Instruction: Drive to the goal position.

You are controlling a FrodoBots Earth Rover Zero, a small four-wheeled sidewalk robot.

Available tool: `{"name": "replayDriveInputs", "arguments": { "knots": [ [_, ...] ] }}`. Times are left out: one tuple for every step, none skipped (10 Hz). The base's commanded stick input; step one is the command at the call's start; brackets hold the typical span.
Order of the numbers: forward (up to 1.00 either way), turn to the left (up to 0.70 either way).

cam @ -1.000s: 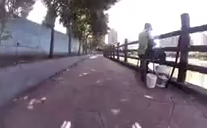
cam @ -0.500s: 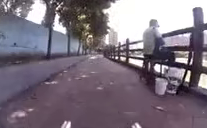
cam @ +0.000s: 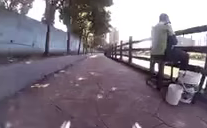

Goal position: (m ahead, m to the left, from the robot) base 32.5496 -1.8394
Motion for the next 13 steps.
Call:
{"name": "replayDriveInputs", "arguments": {
  "knots": [
    [0.70, 0.00],
    [0.70, 0.00],
    [0.70, 0.00],
    [0.70, 0.00],
    [0.70, 0.00],
    [0.70, 0.00],
    [0.70, 0.00],
    [0.70, 0.00],
    [0.70, 0.00],
    [0.70, 0.00],
    [0.70, 0.00],
    [0.70, 0.00],
    [0.70, 0.00]
  ]
}}
